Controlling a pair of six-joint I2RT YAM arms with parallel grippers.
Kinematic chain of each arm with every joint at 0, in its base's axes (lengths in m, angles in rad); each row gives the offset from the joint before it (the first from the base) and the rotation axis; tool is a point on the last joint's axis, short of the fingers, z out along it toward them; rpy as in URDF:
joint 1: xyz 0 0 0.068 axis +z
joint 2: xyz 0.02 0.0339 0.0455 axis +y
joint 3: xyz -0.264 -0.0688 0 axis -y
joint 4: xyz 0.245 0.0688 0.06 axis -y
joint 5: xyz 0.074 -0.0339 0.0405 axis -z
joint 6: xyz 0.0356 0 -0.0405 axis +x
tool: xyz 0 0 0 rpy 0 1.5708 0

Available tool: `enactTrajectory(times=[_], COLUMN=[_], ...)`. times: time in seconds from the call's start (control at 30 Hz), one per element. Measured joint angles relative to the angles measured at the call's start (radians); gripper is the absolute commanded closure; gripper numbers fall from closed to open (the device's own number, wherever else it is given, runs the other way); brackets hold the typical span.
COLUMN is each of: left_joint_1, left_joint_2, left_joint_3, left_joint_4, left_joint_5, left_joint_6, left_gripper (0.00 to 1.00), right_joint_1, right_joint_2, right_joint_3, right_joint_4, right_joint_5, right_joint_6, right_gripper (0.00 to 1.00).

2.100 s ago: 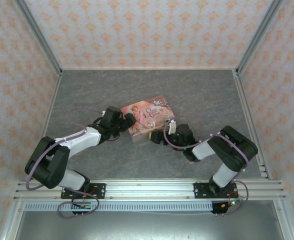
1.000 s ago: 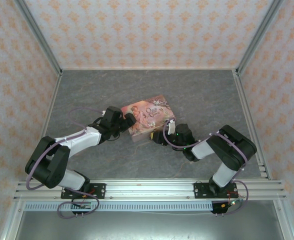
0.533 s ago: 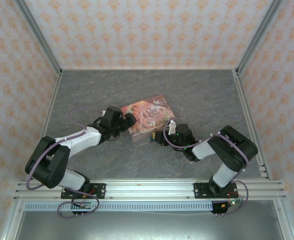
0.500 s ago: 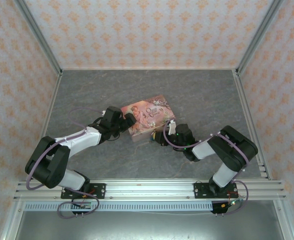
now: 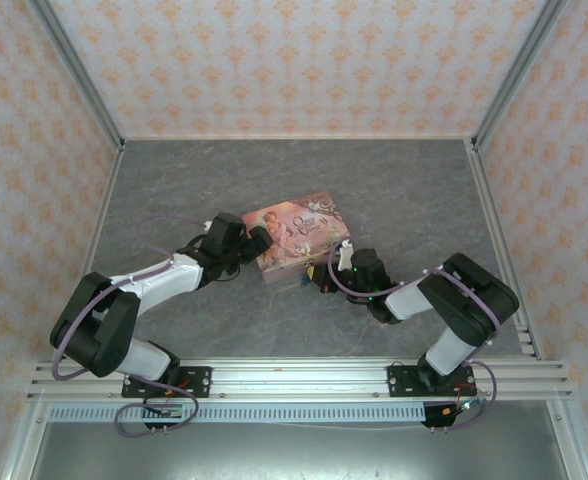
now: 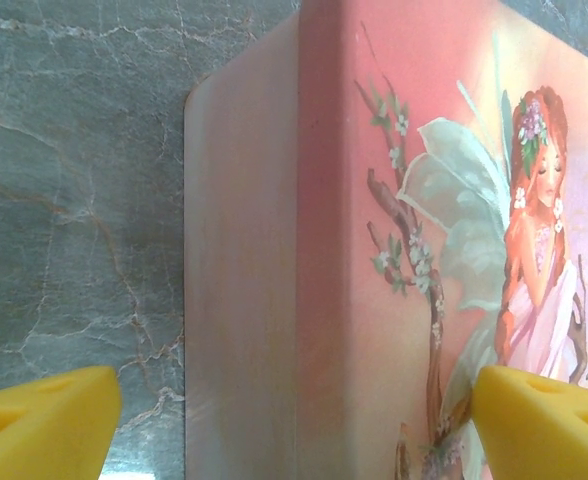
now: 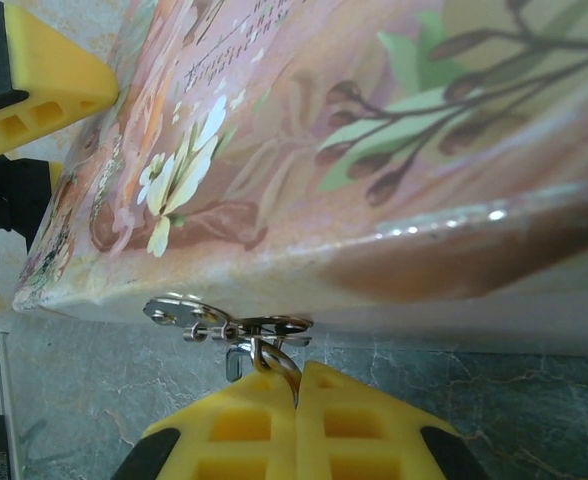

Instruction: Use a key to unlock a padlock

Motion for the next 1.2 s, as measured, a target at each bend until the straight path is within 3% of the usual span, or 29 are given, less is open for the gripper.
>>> enactTrajectory(times=[0.53, 1.2], left_joint_1=[-0.013, -0.013], left_joint_2=[0.0, 0.007], left_joint_3=[0.0, 0.0], left_joint_4=[0.001, 0.01], left_joint_5=[0.0, 0.018], left_joint_6=[0.0, 0.0], left_gripper=[0.1, 0.07], right_joint_1=[-0.02, -0.064], right_joint_2=[-0.074, -0.121], right_joint_3=[-0.029, 0.001], right_joint_4=[-0.044, -0.108], right_joint_5=[0.124, 0.167], right_joint_6=[0.179, 0.316], right_gripper=[1.0, 1.0])
